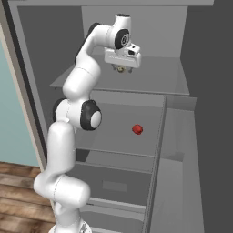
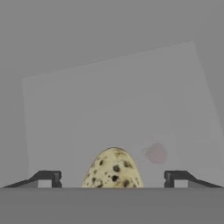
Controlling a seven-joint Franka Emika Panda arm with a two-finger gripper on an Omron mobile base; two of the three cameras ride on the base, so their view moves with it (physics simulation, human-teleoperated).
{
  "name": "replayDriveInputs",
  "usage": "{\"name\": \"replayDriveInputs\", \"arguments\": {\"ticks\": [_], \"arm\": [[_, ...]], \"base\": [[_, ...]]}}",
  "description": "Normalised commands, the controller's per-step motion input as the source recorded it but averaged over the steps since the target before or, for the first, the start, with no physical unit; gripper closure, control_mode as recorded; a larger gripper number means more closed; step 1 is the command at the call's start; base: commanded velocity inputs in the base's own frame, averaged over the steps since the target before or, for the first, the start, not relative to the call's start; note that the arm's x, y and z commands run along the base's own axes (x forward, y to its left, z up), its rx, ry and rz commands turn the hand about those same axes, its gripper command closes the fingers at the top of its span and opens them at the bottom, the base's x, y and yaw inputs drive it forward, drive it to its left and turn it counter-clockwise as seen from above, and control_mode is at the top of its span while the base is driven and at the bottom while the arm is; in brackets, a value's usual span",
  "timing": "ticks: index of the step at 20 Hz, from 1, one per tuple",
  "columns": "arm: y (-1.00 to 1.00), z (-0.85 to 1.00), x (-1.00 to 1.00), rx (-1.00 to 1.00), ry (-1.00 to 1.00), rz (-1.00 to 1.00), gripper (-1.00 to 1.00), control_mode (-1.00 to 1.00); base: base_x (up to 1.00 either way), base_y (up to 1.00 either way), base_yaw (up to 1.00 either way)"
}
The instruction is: Pick the egg and butter from the fridge and place them by the bowl for mixing.
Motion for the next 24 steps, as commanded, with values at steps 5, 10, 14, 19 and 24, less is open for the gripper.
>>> {"name": "replayDriveInputs", "arguments": {"ticks": [5, 10, 14, 19, 24], "arm": [[0.11, -0.19, -0.03, 0.0, 0.04, -0.03, 1.0, -1.0], [0.12, -0.17, -0.21, 0.0, 0.0, -0.03, 1.0, -1.0], [0.09, -0.2, -0.64, 0.01, -0.06, -0.01, 1.0, -1.0], [0.03, -0.26, -0.82, 0.0, -0.15, 0.0, 1.0, -1.0], [0.06, -0.3, -0.93, 0.0, -0.22, 0.0, 1.0, -1.0]], "base": [[0.0, 0.0, 0.0], [0.0, 0.0, 0.0], [0.0, 0.0, 0.0], [0.0, 0.0, 0.0], [0.0, 0.0, 0.0]]}}
